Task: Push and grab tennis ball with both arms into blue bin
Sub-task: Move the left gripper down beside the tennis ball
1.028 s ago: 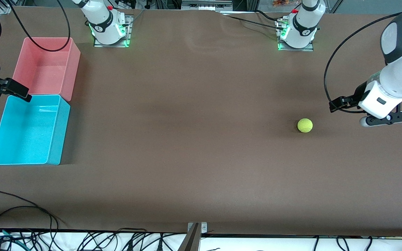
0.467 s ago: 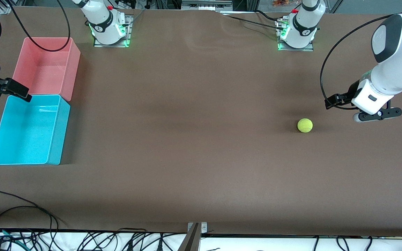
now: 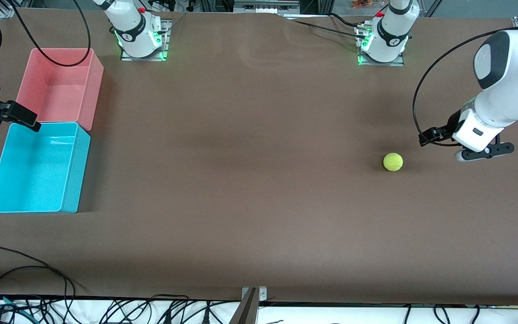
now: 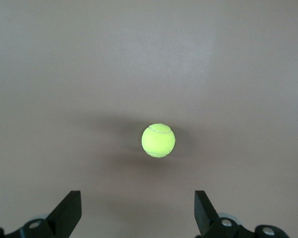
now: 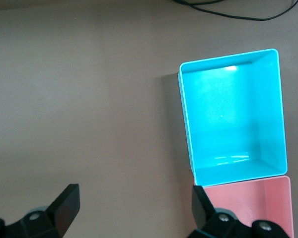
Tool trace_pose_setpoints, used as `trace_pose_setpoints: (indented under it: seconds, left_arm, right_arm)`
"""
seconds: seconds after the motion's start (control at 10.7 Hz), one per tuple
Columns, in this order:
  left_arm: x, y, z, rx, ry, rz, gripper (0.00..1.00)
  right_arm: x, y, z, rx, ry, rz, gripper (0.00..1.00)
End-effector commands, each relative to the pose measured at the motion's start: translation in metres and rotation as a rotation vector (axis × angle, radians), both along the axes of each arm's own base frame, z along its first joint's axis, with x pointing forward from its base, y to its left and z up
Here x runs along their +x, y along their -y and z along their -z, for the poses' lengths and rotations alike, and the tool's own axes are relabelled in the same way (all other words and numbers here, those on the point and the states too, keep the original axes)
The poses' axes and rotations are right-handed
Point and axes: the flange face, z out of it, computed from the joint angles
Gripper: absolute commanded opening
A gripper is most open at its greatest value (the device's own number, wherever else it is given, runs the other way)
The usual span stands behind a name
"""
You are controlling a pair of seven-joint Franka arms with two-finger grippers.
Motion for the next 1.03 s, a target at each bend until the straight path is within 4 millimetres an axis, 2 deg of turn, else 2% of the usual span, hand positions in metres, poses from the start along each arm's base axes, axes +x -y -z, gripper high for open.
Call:
trace_pose_setpoints:
  seconds: [0.0, 0.37, 0.65, 0.75, 0.93]
  left_arm:
    - [-0.003, -0.003, 0.011, -0.012, 0.015, 0.042, 1.00]
    - [-0.008, -0.011, 0.054, -0.002, -0.001, 0.039, 1.00]
    - [-0.016, -0.024, 0.082, -0.017, 0.035, 0.219, 1.00]
    - [-0.017, -0.024, 0.086, -0.020, 0.042, 0.301, 0.98]
    - [-0.019, -0.024, 0.102, -0.032, 0.021, 0.438, 0.82]
  right_arm:
    - [0.004, 0.002, -0.003, 0.004, -0.003, -0.002, 1.00]
    - [0.004, 0.001, -0.001, 0.010, -0.004, -0.002, 1.00]
    - [0.004, 0.000, -0.001, 0.012, -0.004, -0.004, 1.00]
    - [0.004, 0.001, -0.001, 0.010, -0.004, -0.001, 1.00]
    - [0.005, 0.001, 0.000, 0.012, -0.006, -0.002, 1.00]
